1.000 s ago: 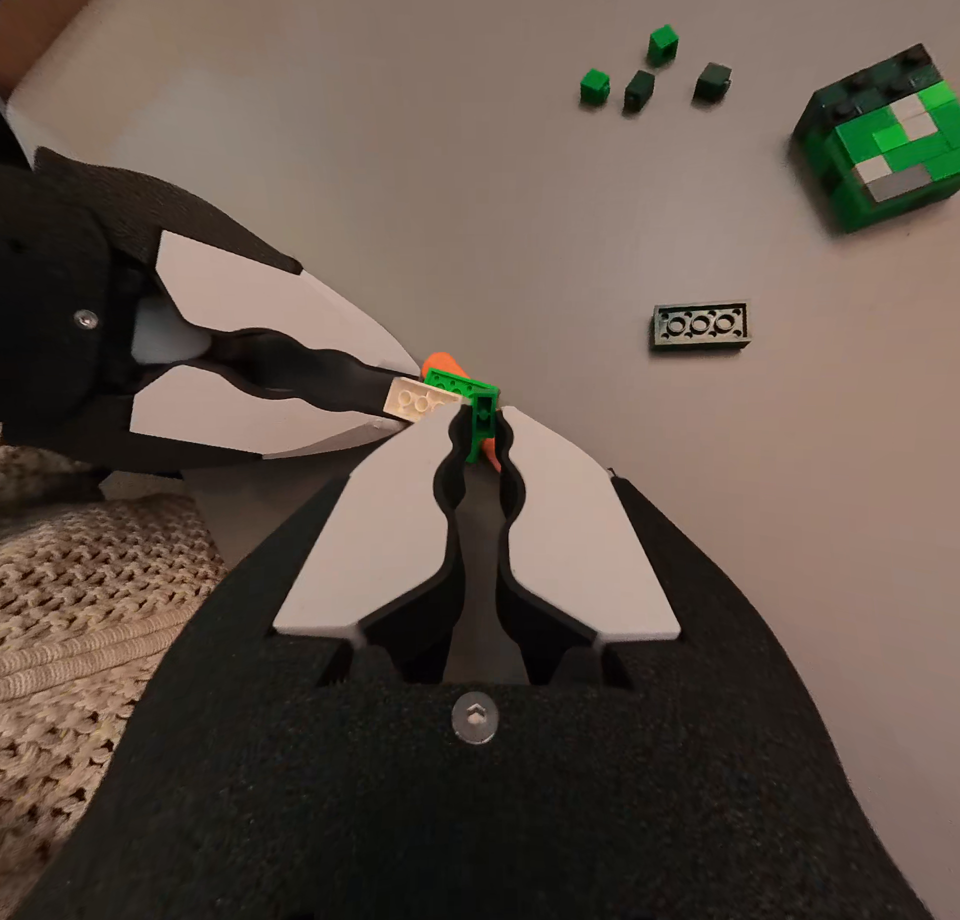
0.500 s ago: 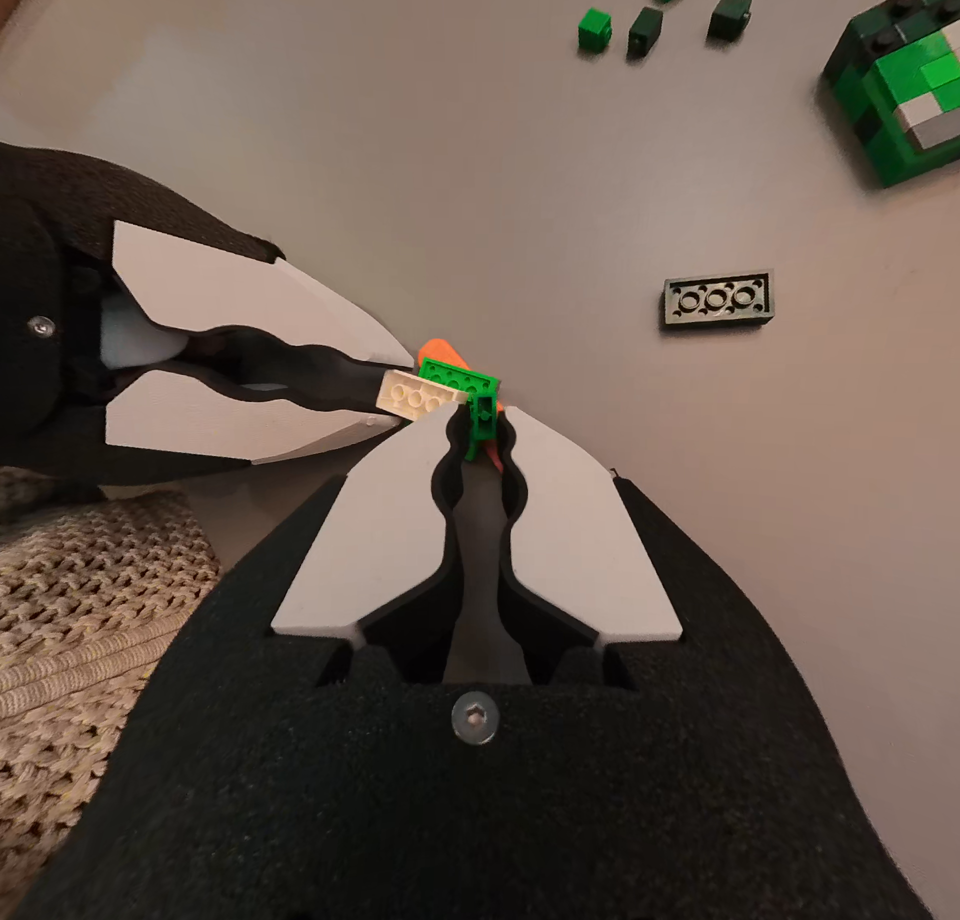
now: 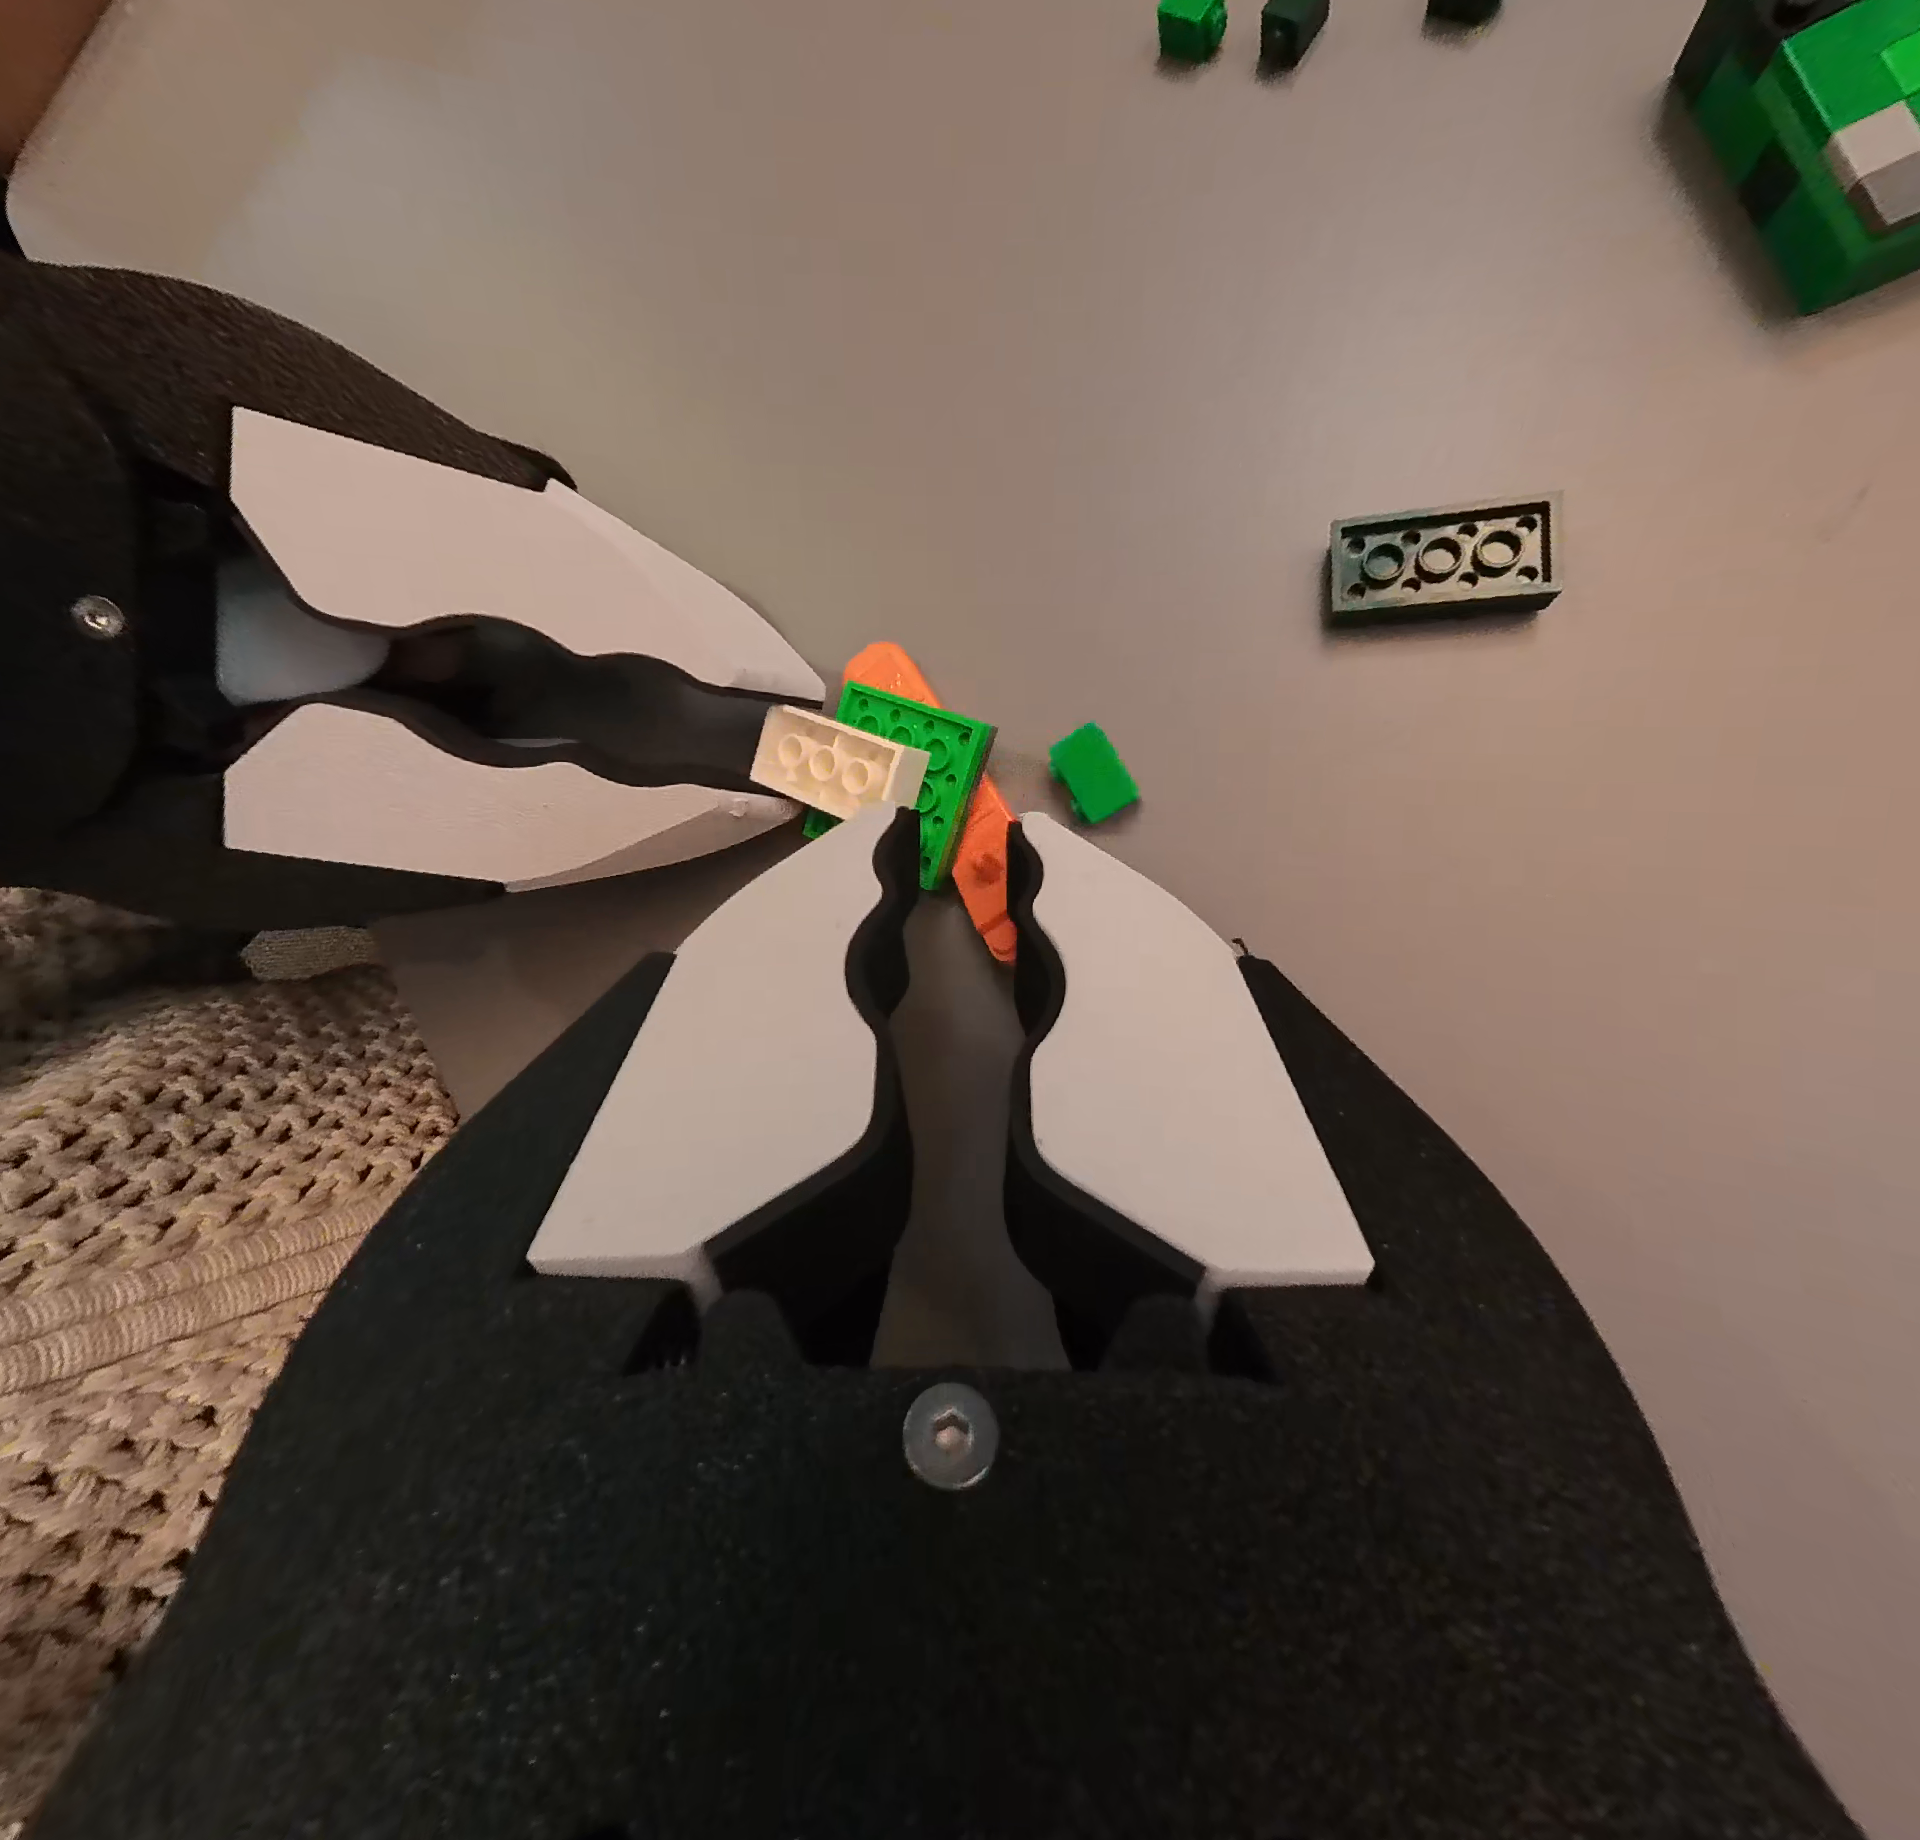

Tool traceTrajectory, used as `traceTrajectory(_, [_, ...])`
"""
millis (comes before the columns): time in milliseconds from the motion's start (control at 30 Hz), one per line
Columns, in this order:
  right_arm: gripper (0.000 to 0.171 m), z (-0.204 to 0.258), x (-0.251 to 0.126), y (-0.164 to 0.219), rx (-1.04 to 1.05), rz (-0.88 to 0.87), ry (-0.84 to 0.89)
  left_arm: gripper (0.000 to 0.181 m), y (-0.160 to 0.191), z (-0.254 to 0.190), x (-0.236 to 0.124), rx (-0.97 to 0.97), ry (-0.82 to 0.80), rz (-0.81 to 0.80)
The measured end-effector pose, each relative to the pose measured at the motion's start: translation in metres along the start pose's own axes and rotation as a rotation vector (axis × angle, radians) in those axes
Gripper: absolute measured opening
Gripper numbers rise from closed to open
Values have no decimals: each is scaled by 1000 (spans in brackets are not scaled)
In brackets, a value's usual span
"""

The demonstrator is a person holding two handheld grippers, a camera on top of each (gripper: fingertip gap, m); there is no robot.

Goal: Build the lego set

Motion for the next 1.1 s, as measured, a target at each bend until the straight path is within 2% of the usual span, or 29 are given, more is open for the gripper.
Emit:
traceTrajectory(333, [17, 0, -8, -2, -5, -43, -25, 17, -2, 0, -5, 9, -11, -12])
traceTrajectory(733, [17, -9, -32, -8, -131, -273, -77, 17, 3, 23, -25, -36, -94, -49])
traceTrajectory(967, [17, -20, -37, -8, -280, -510, 82, 17, 5, 31, -32, -76, -83, -87])
traceTrajectory(1100, [16, -20, -34, -7, -300, -529, 107, 17, 3, 30, -32, -69, -70, -87])
Point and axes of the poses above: each gripper's, where its closed fingertips meet, x out along the fingers, y out of its underside, z = x × y across the jaws, the point moved 9 cm from there along -x, back along the fingers, and after that the axes turned 6 degrees about y, right-handed, at the moved point
